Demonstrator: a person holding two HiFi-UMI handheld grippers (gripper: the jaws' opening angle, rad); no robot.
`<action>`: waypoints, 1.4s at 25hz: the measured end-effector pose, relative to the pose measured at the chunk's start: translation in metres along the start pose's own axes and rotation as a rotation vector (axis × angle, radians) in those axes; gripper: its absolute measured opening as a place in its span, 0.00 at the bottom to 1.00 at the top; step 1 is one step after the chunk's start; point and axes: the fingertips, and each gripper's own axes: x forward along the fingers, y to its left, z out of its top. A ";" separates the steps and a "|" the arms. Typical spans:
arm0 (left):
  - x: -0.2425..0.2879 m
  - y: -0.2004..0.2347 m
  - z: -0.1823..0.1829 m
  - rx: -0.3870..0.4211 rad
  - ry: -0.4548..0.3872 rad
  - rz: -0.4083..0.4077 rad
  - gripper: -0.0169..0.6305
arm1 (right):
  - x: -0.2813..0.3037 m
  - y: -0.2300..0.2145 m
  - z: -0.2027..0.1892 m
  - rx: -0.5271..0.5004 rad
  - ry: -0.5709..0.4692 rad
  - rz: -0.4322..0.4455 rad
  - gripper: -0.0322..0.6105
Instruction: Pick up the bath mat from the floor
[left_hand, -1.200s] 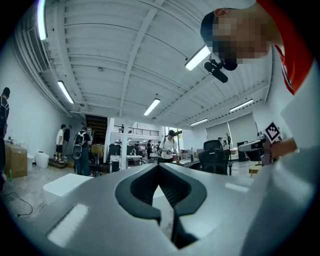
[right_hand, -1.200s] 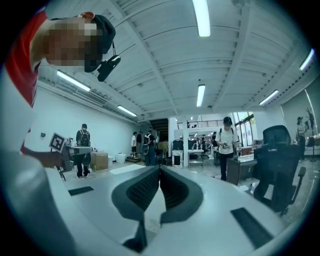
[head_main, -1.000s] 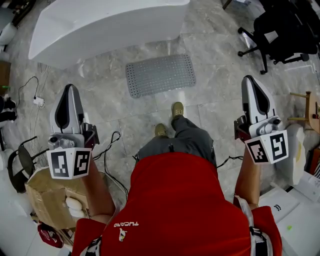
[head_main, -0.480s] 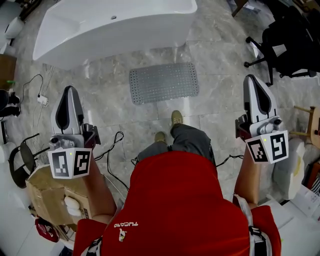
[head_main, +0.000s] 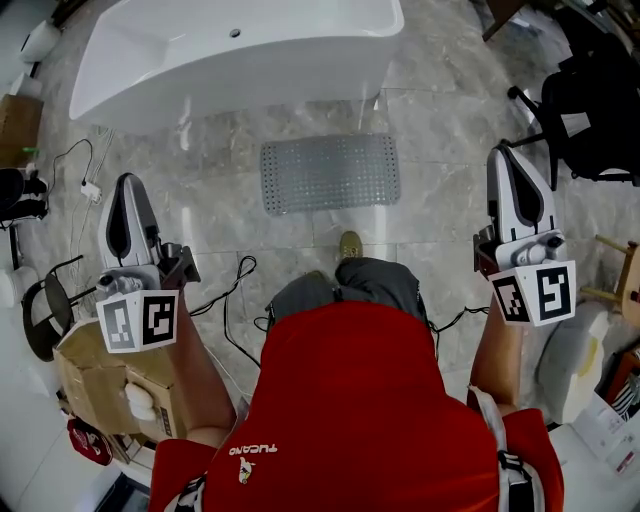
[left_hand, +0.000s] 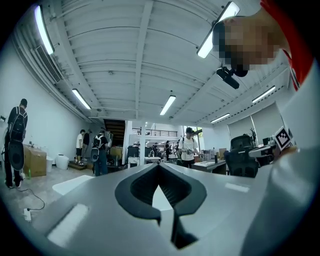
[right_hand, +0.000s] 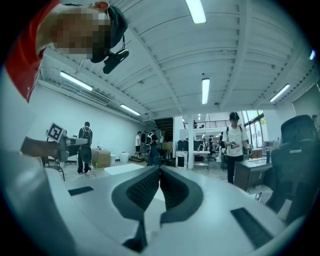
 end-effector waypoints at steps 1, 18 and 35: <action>0.004 -0.001 -0.001 0.002 -0.003 0.007 0.03 | 0.005 -0.005 -0.003 0.000 0.004 0.005 0.05; 0.030 0.029 -0.034 -0.005 0.033 0.059 0.03 | 0.054 -0.010 -0.025 0.020 0.043 0.019 0.05; 0.030 0.055 -0.096 -0.028 0.065 0.028 0.03 | 0.072 0.016 -0.078 0.023 0.089 -0.004 0.05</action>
